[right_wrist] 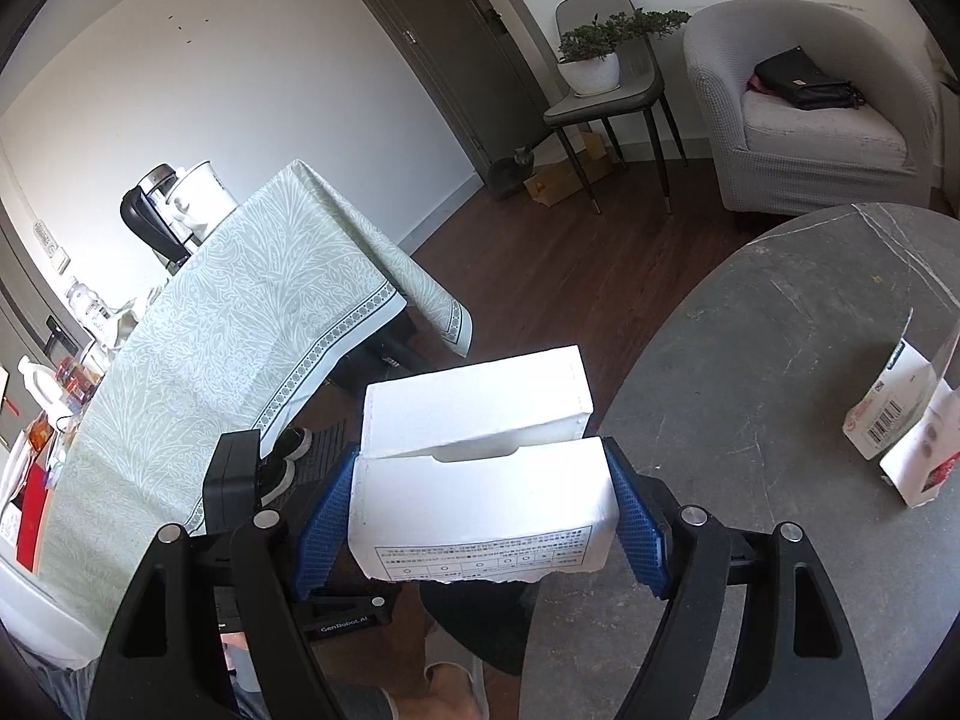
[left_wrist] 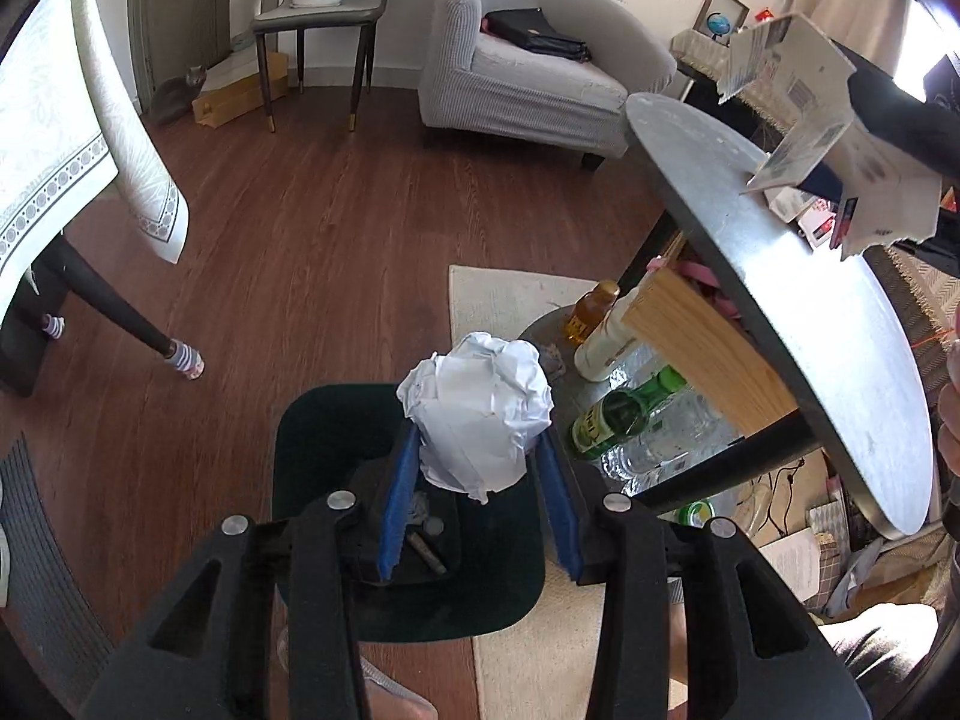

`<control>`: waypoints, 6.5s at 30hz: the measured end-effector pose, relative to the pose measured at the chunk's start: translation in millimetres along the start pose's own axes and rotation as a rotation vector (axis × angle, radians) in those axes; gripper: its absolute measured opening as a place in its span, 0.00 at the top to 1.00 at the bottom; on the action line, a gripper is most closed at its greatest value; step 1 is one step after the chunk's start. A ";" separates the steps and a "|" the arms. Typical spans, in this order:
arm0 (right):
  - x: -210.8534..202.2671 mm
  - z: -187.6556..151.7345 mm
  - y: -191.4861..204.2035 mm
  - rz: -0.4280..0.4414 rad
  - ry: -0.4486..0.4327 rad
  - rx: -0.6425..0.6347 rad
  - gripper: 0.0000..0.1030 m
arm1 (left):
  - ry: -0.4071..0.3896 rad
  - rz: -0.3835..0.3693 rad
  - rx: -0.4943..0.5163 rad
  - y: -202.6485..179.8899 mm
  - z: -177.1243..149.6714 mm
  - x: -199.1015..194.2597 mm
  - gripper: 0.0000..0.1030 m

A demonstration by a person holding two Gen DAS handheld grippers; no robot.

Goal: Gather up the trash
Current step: 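Open the left gripper to drop the plastic while the right gripper drops the box, then move both grippers back over the table, then grasp the red-white SanDisk card with the left gripper while the right gripper grasps the tape roll, then carry the card and brown tape roll over the green bin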

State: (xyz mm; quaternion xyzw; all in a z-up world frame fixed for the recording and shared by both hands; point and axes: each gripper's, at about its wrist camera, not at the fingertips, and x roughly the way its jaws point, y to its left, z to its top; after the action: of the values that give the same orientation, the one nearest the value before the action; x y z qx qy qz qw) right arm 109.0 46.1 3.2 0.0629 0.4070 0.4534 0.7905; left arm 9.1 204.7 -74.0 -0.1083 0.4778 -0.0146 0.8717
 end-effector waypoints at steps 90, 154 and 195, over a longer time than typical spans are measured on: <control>25.0 -31.2 44.2 -0.251 0.110 -0.295 0.33 | -0.379 -0.057 -0.053 -15.0 54.8 -95.5 0.73; -79.1 4.3 -184.7 -0.630 0.039 -0.074 0.84 | -0.179 -0.260 0.195 -199.1 116.7 27.7 0.99; -8.1 -12.2 35.7 -0.305 0.011 -0.290 0.84 | -0.052 0.094 0.058 5.9 5.8 -19.5 0.99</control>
State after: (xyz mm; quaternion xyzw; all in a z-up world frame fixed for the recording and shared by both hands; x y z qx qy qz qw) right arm 74.6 57.4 16.6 -0.1164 0.3468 0.3828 0.8484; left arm 2.8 214.0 -56.0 -0.0607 0.4588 0.0152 0.8863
